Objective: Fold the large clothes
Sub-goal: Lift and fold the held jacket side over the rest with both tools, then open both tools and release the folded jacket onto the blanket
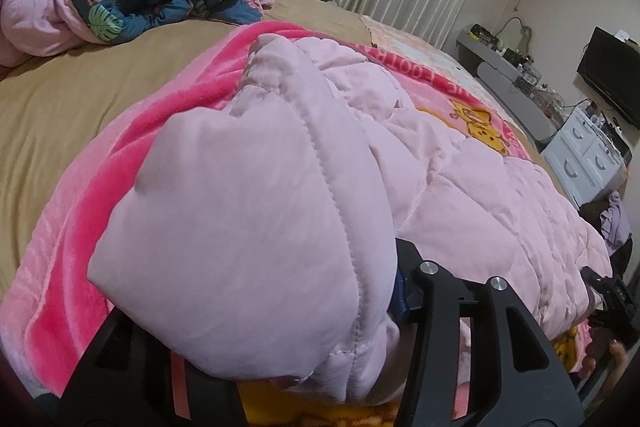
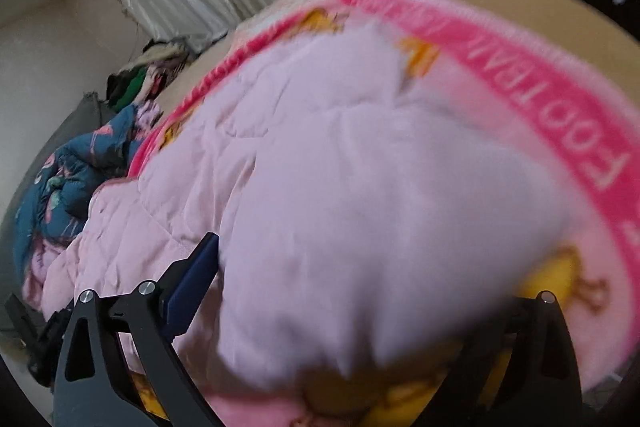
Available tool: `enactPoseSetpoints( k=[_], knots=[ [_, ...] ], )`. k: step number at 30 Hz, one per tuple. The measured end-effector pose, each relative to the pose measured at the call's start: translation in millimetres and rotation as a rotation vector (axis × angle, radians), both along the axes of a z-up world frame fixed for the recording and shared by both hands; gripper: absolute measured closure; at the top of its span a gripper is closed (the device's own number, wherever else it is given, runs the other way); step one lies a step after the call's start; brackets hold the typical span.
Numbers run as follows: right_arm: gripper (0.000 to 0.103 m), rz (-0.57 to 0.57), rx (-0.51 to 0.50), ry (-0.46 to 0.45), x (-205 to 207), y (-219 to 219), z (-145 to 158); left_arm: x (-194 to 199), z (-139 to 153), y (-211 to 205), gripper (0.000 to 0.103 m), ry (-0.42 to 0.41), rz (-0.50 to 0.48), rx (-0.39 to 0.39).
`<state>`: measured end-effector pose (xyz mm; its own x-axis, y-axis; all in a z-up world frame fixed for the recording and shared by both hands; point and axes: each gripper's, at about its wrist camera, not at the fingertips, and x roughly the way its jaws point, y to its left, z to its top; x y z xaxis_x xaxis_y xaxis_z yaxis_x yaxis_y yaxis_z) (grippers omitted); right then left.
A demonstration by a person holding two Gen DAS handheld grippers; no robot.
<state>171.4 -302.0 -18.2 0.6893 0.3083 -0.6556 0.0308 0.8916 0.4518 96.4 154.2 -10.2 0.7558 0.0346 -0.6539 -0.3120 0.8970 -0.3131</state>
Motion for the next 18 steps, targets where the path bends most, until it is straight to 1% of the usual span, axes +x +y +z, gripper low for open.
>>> enactPoseSetpoints(
  k=[2,3,5,8,9,12,15,16,17,18],
  knots=[
    [0.007,-0.054,-0.039,-0.062,-16.0,-5.1,12.3,-1.8,-0.4,0.4,0.061,0.000,0.000,-0.006],
    [0.007,-0.080,-0.076,-0.107,-26.3,-4.0,19.5,-2.6,-0.6,0.4,0.061,0.000,0.000,-0.008],
    [0.007,-0.084,-0.149,-0.181,-40.8,5.6,28.6,-4.2,-1.6,1.7,0.060,0.000,0.002,-0.016],
    [0.006,-0.045,-0.266,-0.225,-43.9,22.4,32.9,-6.6,-2.3,2.9,0.060,-0.001,0.001,-0.021],
    [0.006,-0.046,-0.281,-0.236,-44.3,24.1,33.4,-7.0,-2.7,3.2,0.060,-0.001,0.000,-0.023],
    [0.006,-0.089,-0.306,-0.260,-52.0,21.5,35.5,-9.4,-3.5,4.6,0.059,-0.001,-0.001,-0.033],
    [0.006,-0.131,-0.395,-0.324,-58.4,25.3,42.8,-11.4,-3.8,3.9,0.058,-0.001,-0.005,-0.035],
    [0.006,-0.127,-0.408,-0.343,-60.2,27.2,45.0,-12.3,-3.5,2.9,0.058,-0.001,-0.006,-0.033],
    [0.006,-0.069,-0.401,-0.377,-62.5,32.9,48.6,-12.8,-2.9,1.8,0.058,0.000,-0.006,-0.030],
    [0.006,-0.010,-0.391,-0.382,-58.7,37.9,49.5,-13.7,-2.5,1.5,0.058,0.001,-0.007,-0.026]
  ],
)
